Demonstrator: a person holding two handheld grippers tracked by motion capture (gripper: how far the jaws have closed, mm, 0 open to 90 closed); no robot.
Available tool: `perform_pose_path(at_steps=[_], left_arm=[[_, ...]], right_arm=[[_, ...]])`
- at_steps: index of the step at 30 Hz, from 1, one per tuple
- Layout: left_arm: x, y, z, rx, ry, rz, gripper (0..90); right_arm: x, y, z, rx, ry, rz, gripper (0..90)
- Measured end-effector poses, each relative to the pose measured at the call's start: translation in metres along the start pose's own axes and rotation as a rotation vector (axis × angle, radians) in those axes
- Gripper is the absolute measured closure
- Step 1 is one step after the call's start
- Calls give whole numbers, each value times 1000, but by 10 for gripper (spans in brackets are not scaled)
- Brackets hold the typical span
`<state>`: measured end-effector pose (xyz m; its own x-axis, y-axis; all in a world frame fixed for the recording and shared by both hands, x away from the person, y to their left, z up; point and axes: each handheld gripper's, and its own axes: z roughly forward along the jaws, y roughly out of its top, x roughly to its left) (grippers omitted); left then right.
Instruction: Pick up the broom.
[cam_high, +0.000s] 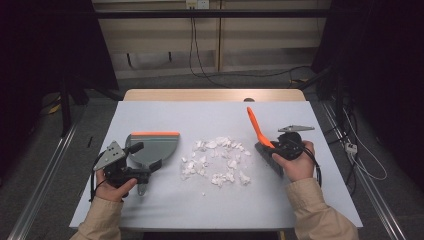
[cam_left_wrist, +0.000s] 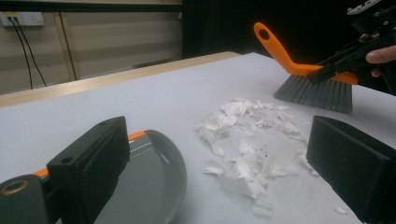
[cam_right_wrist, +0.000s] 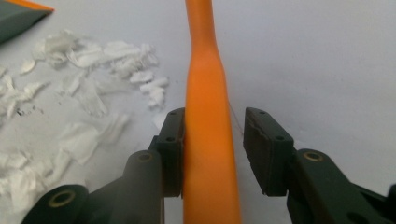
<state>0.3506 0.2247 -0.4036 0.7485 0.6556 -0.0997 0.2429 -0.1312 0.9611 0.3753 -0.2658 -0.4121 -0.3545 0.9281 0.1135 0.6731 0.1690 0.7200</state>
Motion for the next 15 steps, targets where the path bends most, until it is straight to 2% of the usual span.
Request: perform_pose_path(at_steps=[2,4,6,8,10,13,15], left_arm=[[1,-1,-1,6,2,4,59],[2,-2,-2,5,6,0,59],[2,-2,-3,4,9,2,59],[3,-3,-4,2,7,2,59],[4,-3,-5,2,8,-6,59],[6,-4,-5,4,10,-10,59],[7,-5,-4,9,9,-10,58]], right_arm=[[-2,-4,0,7,-2,-12,606],[-3,-6,-1,-17,-1,-29,701],[-3,-6,0,-16,-25,-47,707],[-3,-6,1,-27,-28,-60,708],[-3,-7,2,-40,-33,-44,709],[-5,-8,2,-47,-12,-4,710],[-5,-8,1,-50,-22,7,711]])
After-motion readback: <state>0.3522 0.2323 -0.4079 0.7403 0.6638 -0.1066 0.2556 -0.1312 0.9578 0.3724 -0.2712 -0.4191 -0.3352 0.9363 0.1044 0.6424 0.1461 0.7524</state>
